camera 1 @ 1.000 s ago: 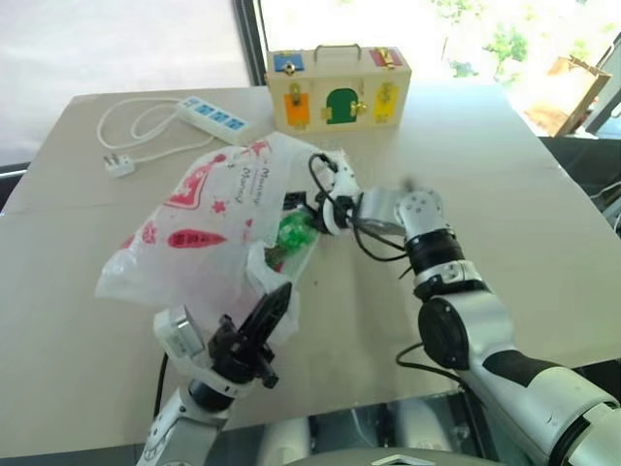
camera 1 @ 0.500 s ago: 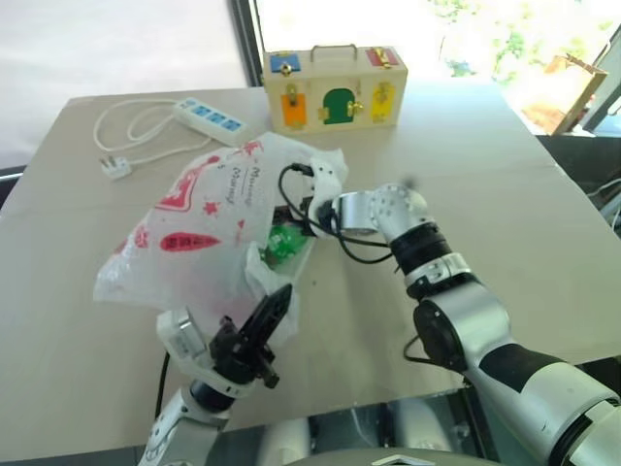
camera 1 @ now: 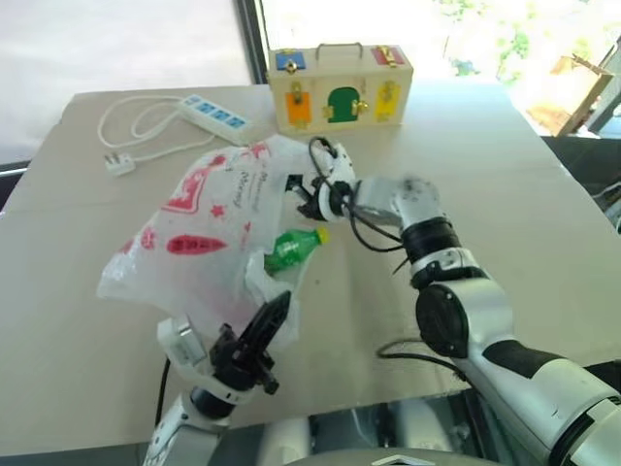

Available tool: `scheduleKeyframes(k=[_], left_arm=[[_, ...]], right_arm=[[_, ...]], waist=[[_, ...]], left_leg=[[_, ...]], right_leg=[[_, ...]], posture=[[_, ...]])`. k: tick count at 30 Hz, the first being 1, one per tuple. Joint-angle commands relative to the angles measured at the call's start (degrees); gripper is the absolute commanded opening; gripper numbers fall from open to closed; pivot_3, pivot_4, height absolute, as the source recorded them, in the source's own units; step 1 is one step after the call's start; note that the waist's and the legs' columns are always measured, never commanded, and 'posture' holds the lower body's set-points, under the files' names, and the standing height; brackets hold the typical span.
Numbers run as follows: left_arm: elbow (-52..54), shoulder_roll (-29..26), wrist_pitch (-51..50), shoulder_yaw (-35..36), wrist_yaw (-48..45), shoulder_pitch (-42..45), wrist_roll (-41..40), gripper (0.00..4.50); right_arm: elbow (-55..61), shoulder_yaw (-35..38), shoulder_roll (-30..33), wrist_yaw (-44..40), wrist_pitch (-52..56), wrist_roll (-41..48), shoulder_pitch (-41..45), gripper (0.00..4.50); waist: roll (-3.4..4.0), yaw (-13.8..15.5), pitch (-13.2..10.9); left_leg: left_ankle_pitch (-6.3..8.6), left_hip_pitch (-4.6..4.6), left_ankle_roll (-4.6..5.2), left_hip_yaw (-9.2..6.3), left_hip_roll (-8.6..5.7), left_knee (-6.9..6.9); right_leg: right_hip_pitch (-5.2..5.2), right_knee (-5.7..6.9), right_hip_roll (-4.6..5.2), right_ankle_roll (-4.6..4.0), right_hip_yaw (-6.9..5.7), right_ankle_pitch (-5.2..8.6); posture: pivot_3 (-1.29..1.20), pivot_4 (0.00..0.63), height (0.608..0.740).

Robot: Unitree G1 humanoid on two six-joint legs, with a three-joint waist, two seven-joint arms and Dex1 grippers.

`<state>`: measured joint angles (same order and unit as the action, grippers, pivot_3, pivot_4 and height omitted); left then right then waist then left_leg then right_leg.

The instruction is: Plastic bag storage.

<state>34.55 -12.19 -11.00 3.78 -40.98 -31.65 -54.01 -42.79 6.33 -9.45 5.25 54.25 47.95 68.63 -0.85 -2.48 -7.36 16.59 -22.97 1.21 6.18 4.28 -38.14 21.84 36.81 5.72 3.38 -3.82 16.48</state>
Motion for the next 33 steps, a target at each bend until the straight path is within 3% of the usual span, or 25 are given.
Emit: scheduleKeyframes(k=[1, 3, 7, 10, 12, 21, 33], left_arm=[[0.92, 0.24, 0.9, -0.23, -0.78, -0.05, 0.14, 0.0], [0.97, 0.39, 1.05, -0.21, -0.71, -0.11, 0.25, 0.0], [1.13, 0.69, 1.3, -0.14, -0.55, -0.49, 0.36, 0.0], [0.98, 0.56, 1.33, -0.1, -0.83, -0.79, 0.44, 0.0], [0.87, 0.41, 1.36, 0.14, -1.04, -0.89, 0.22, 0.0], [0.17, -0.23, 1.21, 0.93, -1.97, -1.11, -0.07, 0.0], [0.6, -0.55, 1.08, 1.22, -1.99, -1.86, 0.05, 0.0]], right_arm=[[5.41, -8.88, -2.56, -5.0, -4.6, -9.55, -4.02, 4.43], [9.06, -10.0, -0.42, -10.3, -6.2, -10.61, -5.51, 4.43], [29.59, -35.59, 21.38, -44.25, -18.88, -24.23, -14.01, 4.43], [31.75, -37.49, 29.24, -53.75, -28.04, -28.62, -17.32, 4.43], [28.92, -33.97, 29.5, -53.98, -34.88, -30.33, -17.93, 4.43], [1.97, -22.0, 21.19, -34.92, -47.09, -40.5, -8.93, 4.43], [-23.09, -5.22, 9.57, -40.01, -48.53, -33.61, 2.28, 4.43]], waist=[[-0.11, 0.0, 0.09], [-0.13, 0.3, 0.1], [0.01, 1.27, -0.01], [-0.08, 1.6, 0.04], [-0.08, 0.74, 0.04], [-0.06, 0.38, 0.03], [0.06, 0.24, -0.04]], left_leg=[[0.0, 0.04, 0.0, -0.03, 0.02, 0.06], [-0.01, 0.03, -0.01, -0.07, 0.03, 0.08], [0.04, -0.18, 0.07, -0.16, -0.08, -0.11], [0.11, -0.09, 0.18, -0.13, -0.17, -0.21], [0.1, 0.06, 0.17, -0.03, -0.08, -0.18], [-0.07, 0.21, -0.12, -0.28, 0.07, -0.12], [-0.06, 0.15, -0.11, -0.26, 0.03, -0.05]], right_leg=[[0.0, 0.0, -0.03, 0.0, -0.01, 0.01], [-0.01, 0.01, -0.04, 0.0, -0.07, 0.01], [-0.02, -0.09, 0.1, 0.01, -0.18, 0.0], [-0.08, -0.12, 0.18, 0.01, -0.13, 0.0], [-0.14, -0.09, 0.09, 0.01, -0.08, 0.0], [-0.15, 0.01, -0.26, -0.01, 0.08, 0.0], [-0.11, -0.01, -0.2, -0.01, 0.08, 0.0]], posture=[[0.0, 0.15, 0.74], [0.0, 0.15, 0.74], [0.0, 0.15, 0.74], [0.0, 0.15, 0.74], [0.0, 0.15, 0.74], [0.0, 0.15, 0.74], [0.0, 0.15, 0.74]])
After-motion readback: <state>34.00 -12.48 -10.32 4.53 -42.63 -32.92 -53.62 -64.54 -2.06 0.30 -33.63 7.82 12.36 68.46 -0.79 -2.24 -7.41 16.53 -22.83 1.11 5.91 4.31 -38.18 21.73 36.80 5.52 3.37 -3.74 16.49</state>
